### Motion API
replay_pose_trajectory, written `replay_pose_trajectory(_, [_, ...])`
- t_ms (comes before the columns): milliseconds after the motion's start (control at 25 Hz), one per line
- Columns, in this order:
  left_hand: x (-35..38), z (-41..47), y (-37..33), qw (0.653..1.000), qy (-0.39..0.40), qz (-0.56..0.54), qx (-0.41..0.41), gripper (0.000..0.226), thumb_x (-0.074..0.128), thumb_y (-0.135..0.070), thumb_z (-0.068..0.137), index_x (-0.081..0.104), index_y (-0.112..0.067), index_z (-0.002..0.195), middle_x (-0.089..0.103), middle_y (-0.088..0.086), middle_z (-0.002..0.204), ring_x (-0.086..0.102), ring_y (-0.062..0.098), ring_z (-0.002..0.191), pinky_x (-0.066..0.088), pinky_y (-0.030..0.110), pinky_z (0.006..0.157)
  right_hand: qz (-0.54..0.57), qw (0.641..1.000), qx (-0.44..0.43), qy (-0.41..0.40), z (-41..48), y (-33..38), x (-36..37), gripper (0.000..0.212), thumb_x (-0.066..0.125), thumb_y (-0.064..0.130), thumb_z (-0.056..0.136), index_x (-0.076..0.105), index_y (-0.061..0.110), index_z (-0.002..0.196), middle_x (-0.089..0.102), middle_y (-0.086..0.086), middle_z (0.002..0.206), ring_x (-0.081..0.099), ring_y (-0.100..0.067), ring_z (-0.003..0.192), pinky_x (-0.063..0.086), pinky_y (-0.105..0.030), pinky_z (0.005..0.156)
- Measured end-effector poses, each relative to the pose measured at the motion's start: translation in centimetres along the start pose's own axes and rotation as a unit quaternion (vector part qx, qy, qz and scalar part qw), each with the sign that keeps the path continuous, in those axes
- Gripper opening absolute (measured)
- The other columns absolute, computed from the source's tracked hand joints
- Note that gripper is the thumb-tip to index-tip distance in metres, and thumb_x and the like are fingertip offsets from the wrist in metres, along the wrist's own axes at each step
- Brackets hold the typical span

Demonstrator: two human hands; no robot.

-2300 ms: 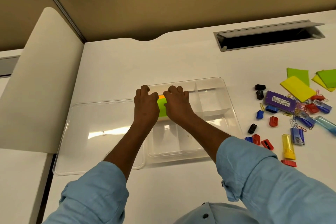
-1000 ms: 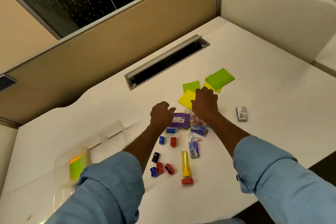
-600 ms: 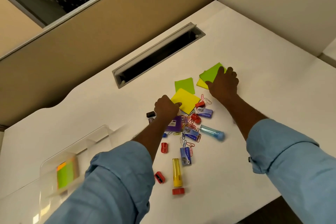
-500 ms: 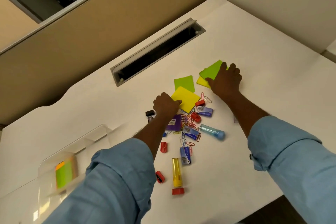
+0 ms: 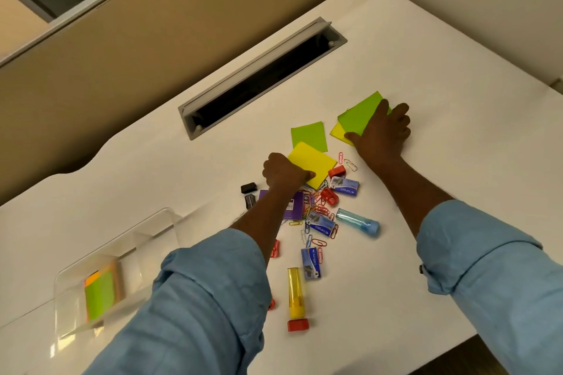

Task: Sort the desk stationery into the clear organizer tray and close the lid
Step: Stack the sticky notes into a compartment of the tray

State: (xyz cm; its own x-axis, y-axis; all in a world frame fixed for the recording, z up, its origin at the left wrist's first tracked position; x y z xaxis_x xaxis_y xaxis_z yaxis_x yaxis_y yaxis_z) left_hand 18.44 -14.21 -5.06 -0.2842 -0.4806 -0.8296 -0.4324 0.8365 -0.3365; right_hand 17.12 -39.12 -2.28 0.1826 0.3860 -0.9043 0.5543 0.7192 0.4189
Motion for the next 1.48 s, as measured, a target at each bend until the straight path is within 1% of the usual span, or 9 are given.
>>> replay_pose_trajectory(160, [-0.3, 0.0, 0.7, 0.998, 0.007, -0.038, -0.046, 0.097, 0.087, -0.045, 0.053, 0.037, -0.001, 0.123, 0.05, 0.017, 0.126, 0.051, 0.027, 0.118, 0.049, 0.034, 0.091, 0.17, 0.984, -0.013, -0.048, -0.3, 0.2, -1.1, 0.075, 0.07, 0.008, 0.082, 0.024, 0.003, 0.141, 0.031, -0.021, 0.133, 0.049, -0.036, 0.117, 0.048, -0.041, 0.097])
replay_pose_trajectory(320, [-0.9, -0.7, 1.2, 0.987, -0.012, -0.154, -0.037, 0.08, 0.091, -0.03, 0.053, 0.037, -0.006, 0.107, 0.057, 0.014, 0.111, 0.056, 0.021, 0.09, 0.049, 0.031, 0.067, 0.278, 0.958, -0.001, -0.066, -1.0, -0.2, -1.9, 0.058, 0.055, -0.003, 0.088, 0.026, 0.003, 0.138, 0.033, -0.018, 0.129, 0.052, -0.032, 0.116, 0.047, -0.028, 0.092])
replay_pose_trajectory(560, [-3.1, -2.6, 1.7, 0.96, -0.072, -0.271, -0.008, 0.049, 0.082, -0.016, 0.068, 0.056, -0.003, 0.107, 0.064, 0.017, 0.11, 0.062, 0.033, 0.101, 0.053, 0.042, 0.087, 0.354, 0.932, 0.05, -0.061, -3.0, -1.1, -2.8, 0.05, 0.049, -0.007, 0.09, 0.032, 0.001, 0.136, 0.036, -0.019, 0.134, 0.052, -0.03, 0.114, 0.032, -0.009, 0.077])
replay_pose_trajectory(720, [-5.2, -4.1, 2.5, 0.928, -0.082, -0.363, 0.001, 0.03, 0.075, -0.013, 0.076, 0.065, 0.003, 0.099, 0.068, 0.022, 0.101, 0.065, 0.038, 0.097, 0.053, 0.048, 0.089, 0.44, 0.889, 0.105, -0.072, -5.2, -1.2, -4.0, 0.036, 0.054, 0.001, 0.09, 0.041, 0.0, 0.124, 0.049, -0.02, 0.126, 0.054, -0.032, 0.112, 0.04, -0.024, 0.08])
replay_pose_trajectory(880, [-8.0, -6.9, 4.5, 0.881, -0.099, -0.462, -0.015, 0.032, 0.067, -0.019, 0.085, 0.059, -0.007, 0.114, 0.062, 0.016, 0.117, 0.063, 0.032, 0.102, 0.055, 0.042, 0.084, 0.551, 0.824, 0.136, 0.01, -8.0, 0.4, -3.6, 0.036, 0.059, 0.005, 0.088, 0.042, 0.005, 0.12, 0.055, -0.015, 0.117, 0.059, -0.033, 0.103, 0.055, -0.043, 0.082])
replay_pose_trajectory(1080, [-11.3, -10.0, 7.8, 0.859, -0.114, -0.498, -0.016, 0.039, 0.06, -0.027, 0.09, 0.055, -0.008, 0.123, 0.056, 0.013, 0.129, 0.056, 0.032, 0.113, 0.051, 0.049, 0.094, 0.643, 0.754, 0.067, 0.116, -12.9, 5.3, -4.4, 0.035, 0.064, 0.005, 0.087, 0.043, 0.018, 0.111, 0.06, -0.009, 0.11, 0.062, -0.027, 0.097, 0.058, -0.041, 0.072])
replay_pose_trajectory(1200, [-12.8, -11.9, 9.1, 0.855, -0.123, -0.504, 0.005, 0.035, 0.06, -0.026, 0.09, 0.057, -0.008, 0.121, 0.055, 0.013, 0.129, 0.055, 0.029, 0.109, 0.049, 0.049, 0.095, 0.607, 0.781, -0.005, 0.148, -15.6, 7.5, -5.5, 0.039, 0.066, 0.008, 0.087, 0.043, 0.021, 0.115, 0.06, -0.012, 0.111, 0.062, -0.028, 0.099, 0.058, -0.042, 0.071])
replay_pose_trajectory(1360, [-14.3, -14.3, 10.3, 0.836, -0.131, -0.532, 0.036, 0.03, 0.061, -0.025, 0.09, 0.061, -0.011, 0.116, 0.056, 0.009, 0.127, 0.054, 0.024, 0.103, 0.049, 0.038, 0.081, 0.512, 0.836, -0.104, 0.165, -18.3, 9.6, -7.4, 0.044, 0.065, 0.014, 0.088, 0.044, 0.023, 0.125, 0.06, -0.012, 0.115, 0.061, -0.026, 0.103, 0.058, -0.049, 0.079])
replay_pose_trajectory(1480, [-14.7, -15.7, 11.2, 0.826, -0.113, -0.551, 0.033, 0.027, 0.058, -0.022, 0.091, 0.062, -0.011, 0.116, 0.059, 0.01, 0.125, 0.057, 0.027, 0.107, 0.05, 0.041, 0.088, 0.465, 0.852, -0.162, 0.177, -20.2, 11.3, -8.3, 0.041, 0.066, 0.014, 0.087, 0.049, 0.025, 0.122, 0.061, -0.01, 0.11, 0.062, -0.022, 0.094, 0.058, -0.047, 0.077])
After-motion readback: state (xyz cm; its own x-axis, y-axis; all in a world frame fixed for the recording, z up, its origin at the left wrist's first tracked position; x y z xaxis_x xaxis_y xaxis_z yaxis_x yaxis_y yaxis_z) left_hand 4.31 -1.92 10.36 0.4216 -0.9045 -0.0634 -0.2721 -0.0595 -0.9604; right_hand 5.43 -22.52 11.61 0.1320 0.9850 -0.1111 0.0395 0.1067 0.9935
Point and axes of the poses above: each hand's wrist, its own z-axis towards the middle knuckle, its own x-axis out of the palm, y = z × x, the point moved 8 cm from there along z, towards the middle knuckle
